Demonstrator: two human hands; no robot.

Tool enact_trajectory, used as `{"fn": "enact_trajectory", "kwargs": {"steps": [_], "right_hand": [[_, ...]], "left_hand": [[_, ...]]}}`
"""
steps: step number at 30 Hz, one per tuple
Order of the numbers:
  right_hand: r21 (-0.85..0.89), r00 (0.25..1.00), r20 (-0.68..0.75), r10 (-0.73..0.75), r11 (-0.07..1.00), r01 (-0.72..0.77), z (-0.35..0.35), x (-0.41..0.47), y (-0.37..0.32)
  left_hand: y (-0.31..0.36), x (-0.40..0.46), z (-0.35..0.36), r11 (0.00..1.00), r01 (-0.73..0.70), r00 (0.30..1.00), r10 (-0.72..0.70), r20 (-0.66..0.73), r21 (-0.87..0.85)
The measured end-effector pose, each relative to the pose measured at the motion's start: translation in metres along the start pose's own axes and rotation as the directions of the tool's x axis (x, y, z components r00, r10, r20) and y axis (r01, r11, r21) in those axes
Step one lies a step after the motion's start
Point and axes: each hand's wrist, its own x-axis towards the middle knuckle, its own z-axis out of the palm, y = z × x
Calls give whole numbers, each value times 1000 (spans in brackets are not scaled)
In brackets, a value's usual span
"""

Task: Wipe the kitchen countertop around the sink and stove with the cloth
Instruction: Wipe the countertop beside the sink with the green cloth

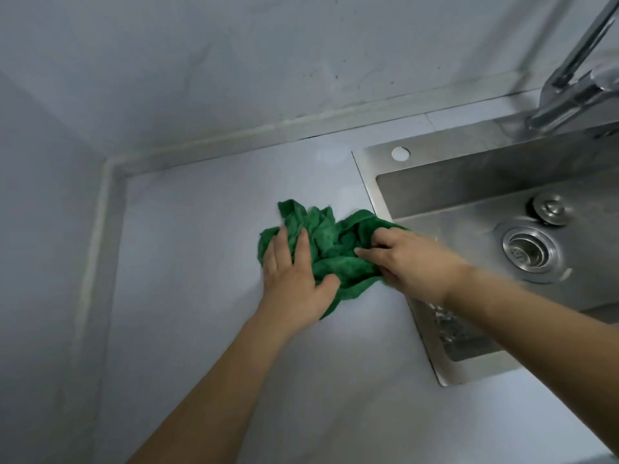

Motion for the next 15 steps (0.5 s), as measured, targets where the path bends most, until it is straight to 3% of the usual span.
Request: {"fn": "enact_trajectory", "kwargs": {"steps": [3,6,8,11,13,15], "right_hand": [[18,988,86,128,991,-130,-20,-9,6],[71,936,155,315,942,-329,-29,-35,35],[146,874,176,453,866,-479,-35,-63,60],[373,745,95,661,670,-642,-48,-92,77],[592,701,77,709,533,-605,-59,-87,71],[811,740,136,659,355,-465,-73,-70,53]], "left_hand": [[46,-23,34,999,-41,998,40,-47,-16],[106,-28,68,988,-67,988,46,-149,-140],[142,-23,76,956,-62,981,6,-192,-288],[185,-13,55,827,-86,985,-12,-171,-555],[190,-11,31,792,-135,974,-6,-228,-595],[168,-17,-2,807,-203,951,27,-308,-555]]}}
